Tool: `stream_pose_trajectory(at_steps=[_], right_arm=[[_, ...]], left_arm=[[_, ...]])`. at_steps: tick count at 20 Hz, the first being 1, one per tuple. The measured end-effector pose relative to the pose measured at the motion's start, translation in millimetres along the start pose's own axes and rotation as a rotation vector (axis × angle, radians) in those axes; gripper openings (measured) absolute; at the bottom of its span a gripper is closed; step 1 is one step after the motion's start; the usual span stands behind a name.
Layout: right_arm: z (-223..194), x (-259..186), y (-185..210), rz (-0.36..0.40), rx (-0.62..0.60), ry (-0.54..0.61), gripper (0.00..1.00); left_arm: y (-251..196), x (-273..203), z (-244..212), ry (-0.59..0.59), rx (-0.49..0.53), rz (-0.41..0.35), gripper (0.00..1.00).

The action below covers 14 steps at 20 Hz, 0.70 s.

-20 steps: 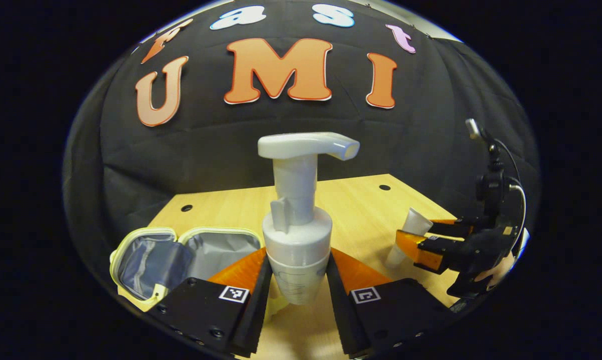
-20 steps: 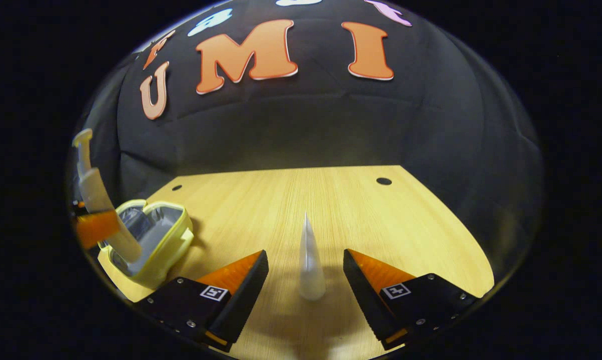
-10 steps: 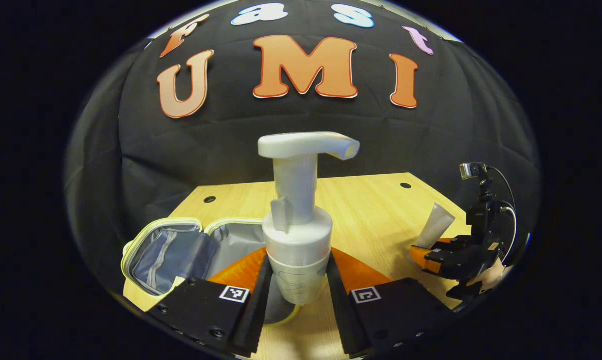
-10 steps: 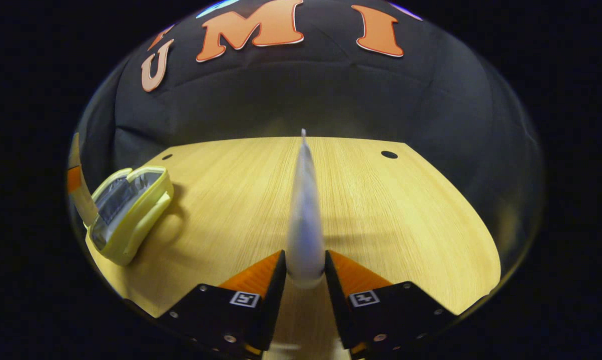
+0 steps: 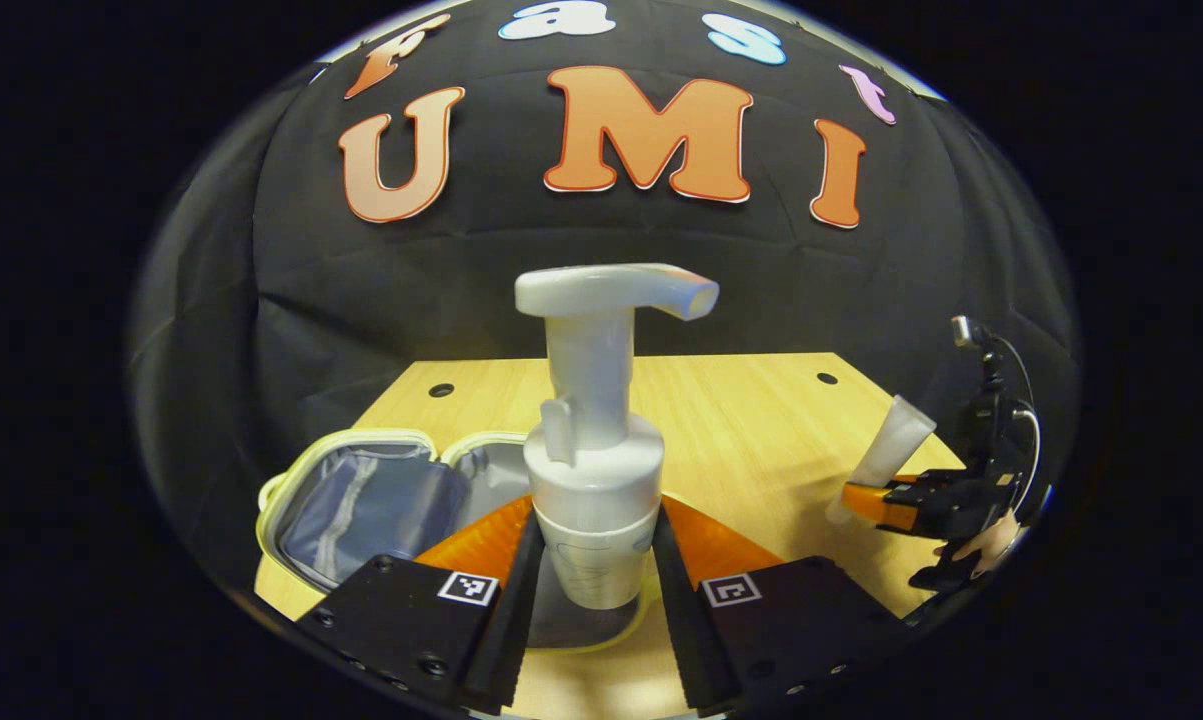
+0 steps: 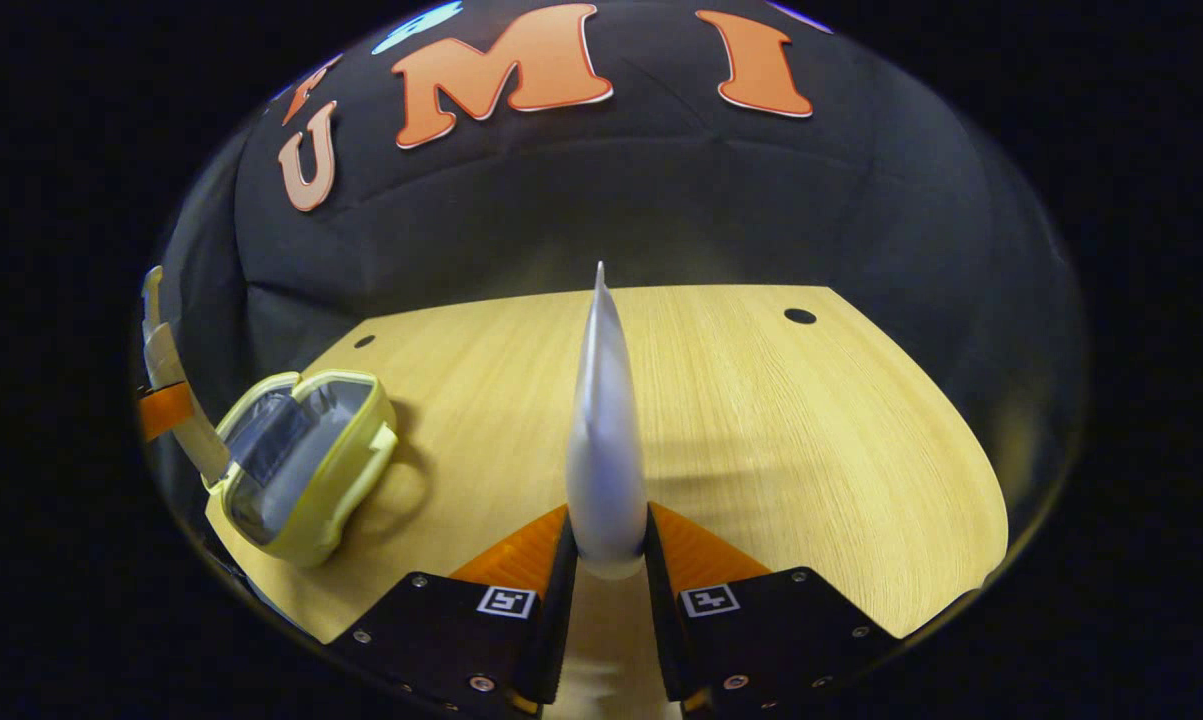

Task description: First open the suitcase, pack the skin care products into it, and then close the suitcase.

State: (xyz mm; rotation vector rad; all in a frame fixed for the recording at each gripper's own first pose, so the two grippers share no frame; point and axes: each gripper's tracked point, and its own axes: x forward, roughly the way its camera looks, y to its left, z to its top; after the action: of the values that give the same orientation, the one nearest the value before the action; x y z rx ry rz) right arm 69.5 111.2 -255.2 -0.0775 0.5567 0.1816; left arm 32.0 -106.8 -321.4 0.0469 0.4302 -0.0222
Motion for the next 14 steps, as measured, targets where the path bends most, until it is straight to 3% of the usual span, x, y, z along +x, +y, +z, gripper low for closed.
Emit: stream_pose_trajectory(at_steps=[1, 4, 8, 14], right_arm=[[4.7, -3.1, 8.0, 0.005, -0.007, -0.002, 0.39], [16.7, -10.8, 36.2, 0.020, 0.004, 0.010, 0.39], [28.4, -15.9, 66.5, 0.019, 0.056, 0.025, 0.39], [28.2, -23.1, 91.0, 0.009, 0.101, 0.053, 0.39]], left_arm=[[11.3, -0.5, 5.9, 0.013, 0.008, -0.011, 0.60], [37.4, 3.2, 12.8, 0.104, 0.015, -0.079, 0.59], [59.3, 15.7, -7.8, 0.315, 0.008, -0.196, 0.60], [80.1, 51.1, -67.0, 0.643, 0.047, -0.234, 0.60]])
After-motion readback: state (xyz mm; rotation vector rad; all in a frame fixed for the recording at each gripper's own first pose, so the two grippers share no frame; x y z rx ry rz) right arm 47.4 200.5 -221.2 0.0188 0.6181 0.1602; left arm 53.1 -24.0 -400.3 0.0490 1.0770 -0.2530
